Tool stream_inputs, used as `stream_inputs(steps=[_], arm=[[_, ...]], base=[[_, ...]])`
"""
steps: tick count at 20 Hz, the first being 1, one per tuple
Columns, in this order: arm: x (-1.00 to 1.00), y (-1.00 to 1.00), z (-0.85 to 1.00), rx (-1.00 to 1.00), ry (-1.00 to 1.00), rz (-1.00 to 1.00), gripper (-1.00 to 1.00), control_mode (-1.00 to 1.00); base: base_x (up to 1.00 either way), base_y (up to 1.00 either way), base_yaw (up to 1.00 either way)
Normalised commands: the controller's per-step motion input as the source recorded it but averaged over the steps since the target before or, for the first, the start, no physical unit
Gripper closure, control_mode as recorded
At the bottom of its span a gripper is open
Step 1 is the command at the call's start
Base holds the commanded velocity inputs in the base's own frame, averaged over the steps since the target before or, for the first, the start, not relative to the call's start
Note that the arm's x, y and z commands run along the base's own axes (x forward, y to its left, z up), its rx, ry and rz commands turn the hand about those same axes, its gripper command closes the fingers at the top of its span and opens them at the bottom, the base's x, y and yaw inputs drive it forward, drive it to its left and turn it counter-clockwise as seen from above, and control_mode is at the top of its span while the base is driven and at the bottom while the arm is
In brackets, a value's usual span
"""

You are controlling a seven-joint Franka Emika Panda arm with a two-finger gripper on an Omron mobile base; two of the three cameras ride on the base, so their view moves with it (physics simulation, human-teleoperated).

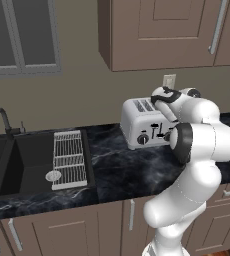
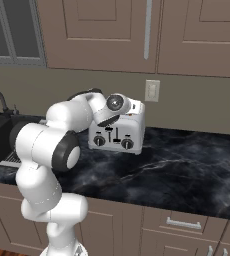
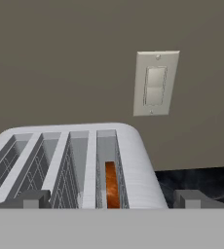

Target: Start the toaster. Once the lever pops up, take the bread to the plate on the dining counter.

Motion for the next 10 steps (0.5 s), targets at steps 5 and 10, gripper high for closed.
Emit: stream_inputs(steps=[5,10], arm=[[0.0,0.0,0.0,0.0,0.0,0.0,-1.0,-1.0],[0.0,0.0,0.0,0.0,0.0,0.0,-1.0,-1.0]], base=[[0.0,0.0,0.0],[0.0,0.0,0.0]])
